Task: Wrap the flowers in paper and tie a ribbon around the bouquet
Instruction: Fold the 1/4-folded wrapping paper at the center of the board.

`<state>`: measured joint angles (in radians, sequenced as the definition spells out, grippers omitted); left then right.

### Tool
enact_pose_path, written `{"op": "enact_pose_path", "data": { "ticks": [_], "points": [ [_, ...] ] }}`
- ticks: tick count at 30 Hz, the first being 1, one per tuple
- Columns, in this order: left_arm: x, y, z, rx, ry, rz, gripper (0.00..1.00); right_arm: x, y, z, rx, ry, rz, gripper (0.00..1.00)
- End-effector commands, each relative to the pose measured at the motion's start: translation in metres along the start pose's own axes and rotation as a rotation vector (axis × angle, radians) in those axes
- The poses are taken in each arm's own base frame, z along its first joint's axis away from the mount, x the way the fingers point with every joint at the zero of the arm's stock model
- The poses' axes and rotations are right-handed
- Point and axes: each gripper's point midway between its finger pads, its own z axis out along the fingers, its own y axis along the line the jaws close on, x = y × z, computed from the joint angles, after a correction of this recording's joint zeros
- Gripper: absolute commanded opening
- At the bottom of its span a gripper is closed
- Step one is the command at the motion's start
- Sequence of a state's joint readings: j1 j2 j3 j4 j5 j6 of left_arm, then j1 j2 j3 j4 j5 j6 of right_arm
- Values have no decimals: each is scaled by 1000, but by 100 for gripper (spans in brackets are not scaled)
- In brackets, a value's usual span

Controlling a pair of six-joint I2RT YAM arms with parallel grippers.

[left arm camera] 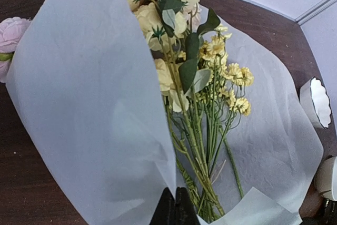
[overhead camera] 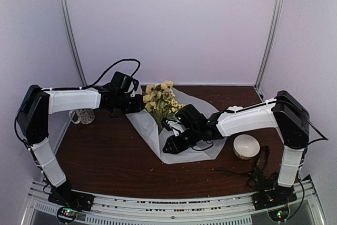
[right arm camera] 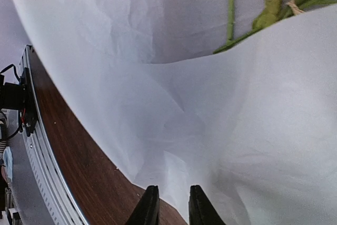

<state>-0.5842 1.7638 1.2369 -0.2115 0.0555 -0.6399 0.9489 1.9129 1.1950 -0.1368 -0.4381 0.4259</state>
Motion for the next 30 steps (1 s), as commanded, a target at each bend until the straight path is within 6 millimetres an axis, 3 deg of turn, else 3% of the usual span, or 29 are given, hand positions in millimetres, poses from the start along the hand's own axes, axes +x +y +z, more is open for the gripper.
{"op": "enact_pose_path", "data": {
  "ticks": [1,5,9,17,26,30],
  "points": [
    [-17,-15,-3,0,-46,47,0,-4,-33,-21,86,-66,89,21],
    [-24,-35,-7,-1,-70,102,0,8,-58,-15,65,-67,159,22],
    [-28,-57,-5,11,-70,157,0,7,-59,-3,9,-56,172,21],
    [-22,-106,16,47,-41,257,0,4,-68,-4,-6,-91,229,21],
    [-10,-112,48,30,18,285,0,-11,-62,-34,-41,-217,275,22],
    [-7,-110,54,20,24,289,0,-23,-45,-54,-97,-282,217,27]
  ]
}}
